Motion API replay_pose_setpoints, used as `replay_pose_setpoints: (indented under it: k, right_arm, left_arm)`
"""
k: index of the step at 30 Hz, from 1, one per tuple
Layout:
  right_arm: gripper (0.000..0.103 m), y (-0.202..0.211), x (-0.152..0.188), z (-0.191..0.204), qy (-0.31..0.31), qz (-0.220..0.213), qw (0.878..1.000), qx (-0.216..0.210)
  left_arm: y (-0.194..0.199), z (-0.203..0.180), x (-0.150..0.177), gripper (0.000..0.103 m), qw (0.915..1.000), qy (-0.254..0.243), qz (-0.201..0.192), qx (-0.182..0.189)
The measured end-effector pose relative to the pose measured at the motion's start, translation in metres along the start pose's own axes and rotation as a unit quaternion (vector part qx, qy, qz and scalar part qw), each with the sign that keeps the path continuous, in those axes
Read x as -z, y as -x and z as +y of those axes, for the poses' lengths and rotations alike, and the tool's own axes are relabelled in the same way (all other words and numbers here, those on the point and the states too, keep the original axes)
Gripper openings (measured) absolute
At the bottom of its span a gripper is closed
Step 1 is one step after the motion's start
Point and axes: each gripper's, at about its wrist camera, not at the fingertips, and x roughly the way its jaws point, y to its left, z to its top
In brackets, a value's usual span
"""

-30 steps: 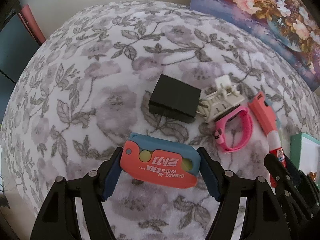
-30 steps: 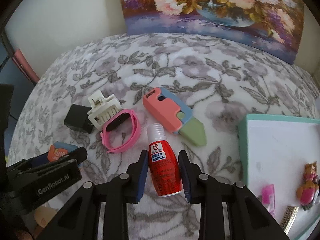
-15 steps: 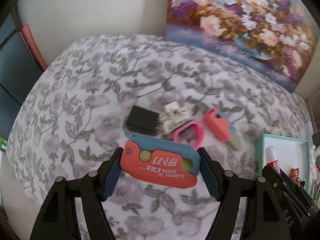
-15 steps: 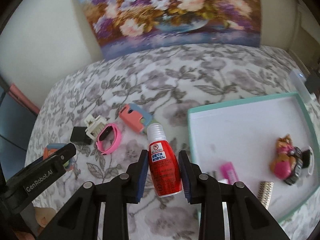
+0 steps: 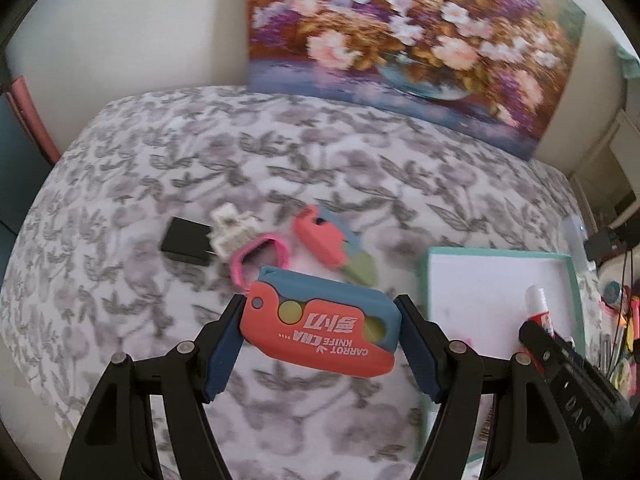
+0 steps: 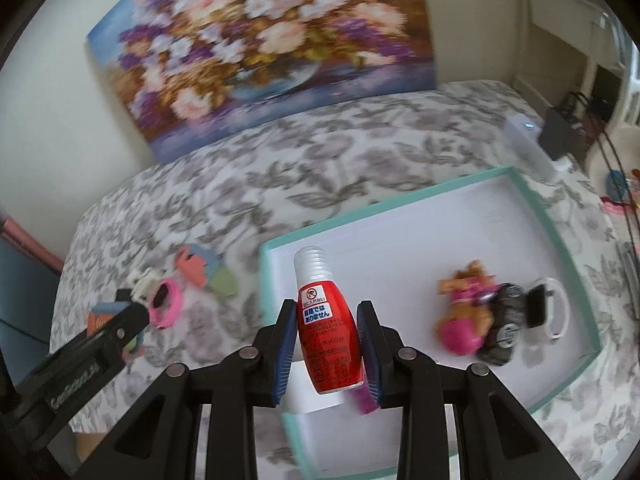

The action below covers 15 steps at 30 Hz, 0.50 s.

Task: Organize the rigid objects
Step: 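Carry the glue bottle and carrot-knife toy into the white tray and open both tools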

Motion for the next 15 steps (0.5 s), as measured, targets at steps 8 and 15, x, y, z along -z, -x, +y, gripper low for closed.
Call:
replay_pose_setpoints:
  k: [8, 15]
  right_arm:
    - [0.032, 0.0, -0.011, -0.07, -0.057, -0.003, 0.998, 0.024]
    - [0.033, -0.004, -0.013, -0.112, -0.091, 0.0, 0.995, 0.035]
  left_arm:
    - [-0.007, -0.054, 0.01, 0.074, 0.9989, -0.038, 0.009, 0.025]
    - [-0.015, -0.1, 0.021, 0.074, 0.9955, -0.08, 0.02, 0.047]
